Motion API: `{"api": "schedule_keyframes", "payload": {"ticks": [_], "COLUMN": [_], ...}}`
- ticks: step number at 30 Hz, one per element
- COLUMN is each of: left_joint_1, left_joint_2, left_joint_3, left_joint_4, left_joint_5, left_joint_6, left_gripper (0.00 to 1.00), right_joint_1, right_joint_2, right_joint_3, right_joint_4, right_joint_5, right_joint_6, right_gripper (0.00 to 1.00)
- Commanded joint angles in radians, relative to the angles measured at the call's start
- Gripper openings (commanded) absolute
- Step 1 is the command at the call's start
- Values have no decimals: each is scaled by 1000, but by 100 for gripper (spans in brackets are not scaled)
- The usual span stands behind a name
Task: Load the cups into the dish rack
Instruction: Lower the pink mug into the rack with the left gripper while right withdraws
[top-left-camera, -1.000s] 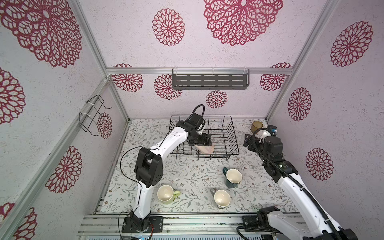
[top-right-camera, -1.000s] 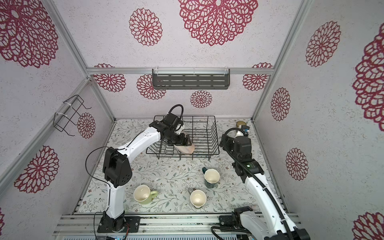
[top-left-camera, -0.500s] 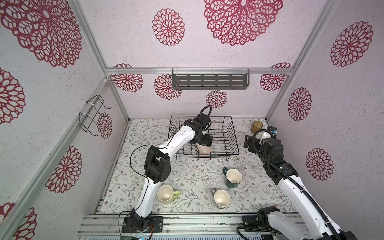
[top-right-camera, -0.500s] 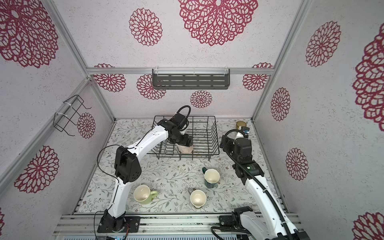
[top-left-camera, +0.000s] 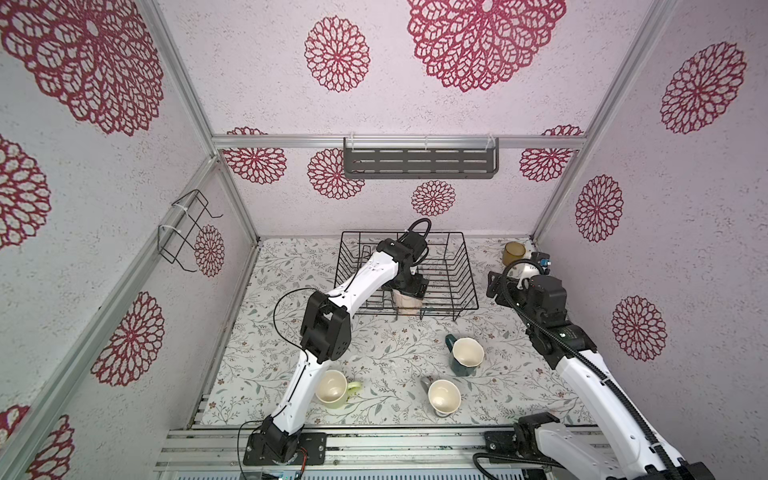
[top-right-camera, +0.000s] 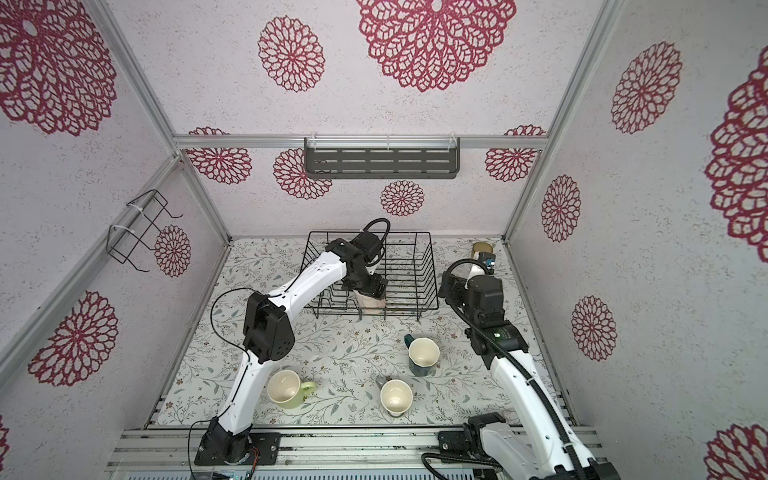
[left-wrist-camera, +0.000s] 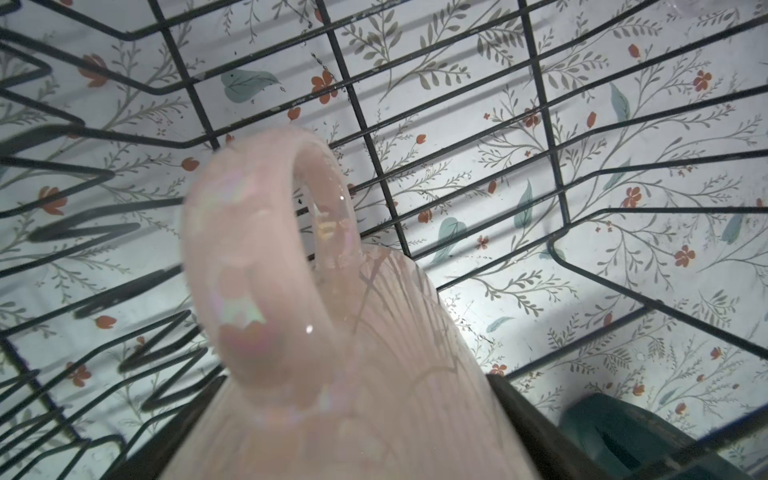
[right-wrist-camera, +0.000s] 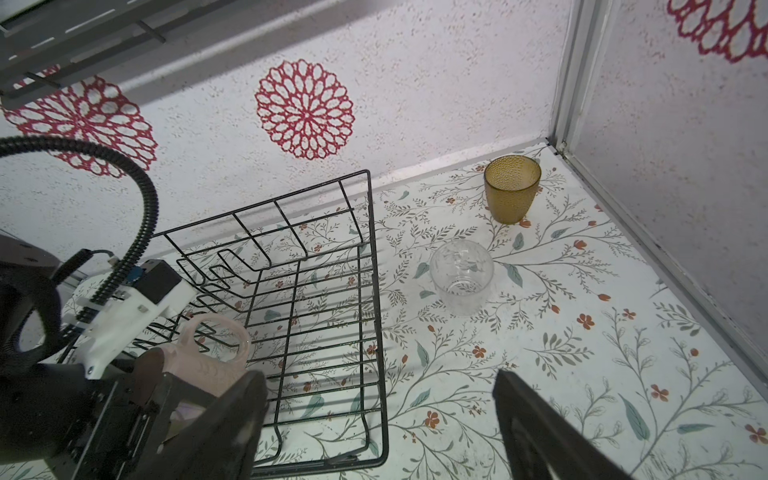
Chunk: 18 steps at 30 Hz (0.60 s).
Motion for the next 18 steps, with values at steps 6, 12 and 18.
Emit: {"api": "schedule_keyframes", "payload": {"ticks": [6, 12, 18], "left_joint_1": [-1, -1, -1], "left_joint_2": [33, 38, 25], "left_joint_3": [76, 77, 56], "left_joint_4": [6, 11, 43], "left_joint_5": [-40, -44, -32], "left_joint_6": [49, 47, 40], "left_gripper": [64, 80, 84], "right_joint_1": [-4, -4, -4], "right_joint_2": [-2, 4, 11], "right_joint_3": [28, 26, 19], "right_joint_4": [6, 3, 11], "right_joint_5": [-4, 1, -6], "right_joint_6": [-22, -32, -31], "right_gripper": [89, 88, 88]}}
